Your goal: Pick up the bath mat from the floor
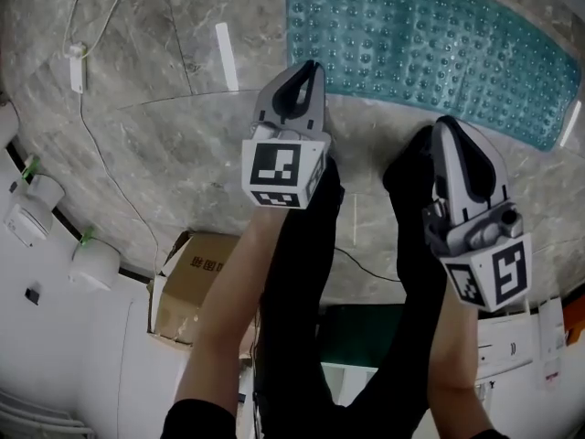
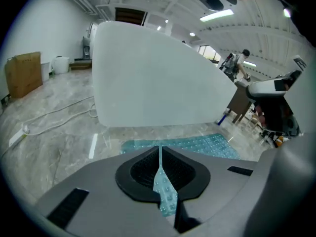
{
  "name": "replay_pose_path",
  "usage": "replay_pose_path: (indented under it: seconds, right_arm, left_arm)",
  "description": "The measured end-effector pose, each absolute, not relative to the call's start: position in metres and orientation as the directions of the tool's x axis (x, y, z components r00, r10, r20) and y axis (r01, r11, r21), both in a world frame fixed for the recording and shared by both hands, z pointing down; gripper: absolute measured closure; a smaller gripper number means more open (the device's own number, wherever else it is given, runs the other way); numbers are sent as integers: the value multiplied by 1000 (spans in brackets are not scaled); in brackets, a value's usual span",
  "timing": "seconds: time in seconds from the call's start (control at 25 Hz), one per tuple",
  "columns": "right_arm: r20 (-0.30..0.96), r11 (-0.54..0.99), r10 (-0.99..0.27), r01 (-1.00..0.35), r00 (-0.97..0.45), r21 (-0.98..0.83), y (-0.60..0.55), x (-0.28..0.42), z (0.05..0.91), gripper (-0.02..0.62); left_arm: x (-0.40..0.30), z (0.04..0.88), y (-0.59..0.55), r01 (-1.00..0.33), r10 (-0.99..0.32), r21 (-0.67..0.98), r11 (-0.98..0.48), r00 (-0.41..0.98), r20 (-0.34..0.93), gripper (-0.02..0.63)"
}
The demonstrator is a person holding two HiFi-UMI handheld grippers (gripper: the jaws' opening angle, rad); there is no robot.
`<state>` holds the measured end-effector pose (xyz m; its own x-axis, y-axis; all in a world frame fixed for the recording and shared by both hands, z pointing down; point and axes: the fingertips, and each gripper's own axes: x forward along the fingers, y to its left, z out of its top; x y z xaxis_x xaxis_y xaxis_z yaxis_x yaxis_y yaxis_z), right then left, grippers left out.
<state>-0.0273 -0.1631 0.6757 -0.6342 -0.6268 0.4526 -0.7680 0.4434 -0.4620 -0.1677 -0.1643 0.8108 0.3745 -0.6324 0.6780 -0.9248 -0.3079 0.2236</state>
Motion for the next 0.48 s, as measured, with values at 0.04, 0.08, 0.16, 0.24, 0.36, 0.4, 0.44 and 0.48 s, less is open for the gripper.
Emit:
replay_pose_path:
  seconds: [0.04,0.08,0.16,0.24,0.36,0.4,0.44,0.48]
  right_arm:
    - [459,443,-622,-768,-635,-462,-160,-28,683,583]
    - [464,443,-617,-768,-636,-463,-157,-30,690,583]
    - [471,440,-610,-767,-637,-467,-153,-33,703,583]
    - [481,433,-604,-768,-636,-472,-150,-34,716,583]
    - [494,421,-595,-769,-634,-481,-147,-34,733,583]
    - [496,418,-593,-769,-634,-484,-147,-34,737,583]
    - [497,414,-592,-769,-634,-487,-148,-34,741,583]
    - [497,409,-595,-770,-632,-490,-150,-34,745,583]
  left_arm:
    - [-166,824,-163,-927,-627,230,-297,371,685,594]
    - [-165,837,-162,-928,-619,229,-295,368,694,594]
    - [-165,861,-161,-927,-606,216,-307,365,707,592]
    - [-165,885,-162,-927,-595,226,-301,367,715,568]
    - [-170,917,-167,-929,-583,254,-270,368,725,514]
    - [-173,928,-169,-932,-578,246,-267,360,732,509]
    - [-176,939,-171,-935,-572,234,-265,348,743,505]
    - [-180,949,-172,-939,-563,225,-259,336,755,501]
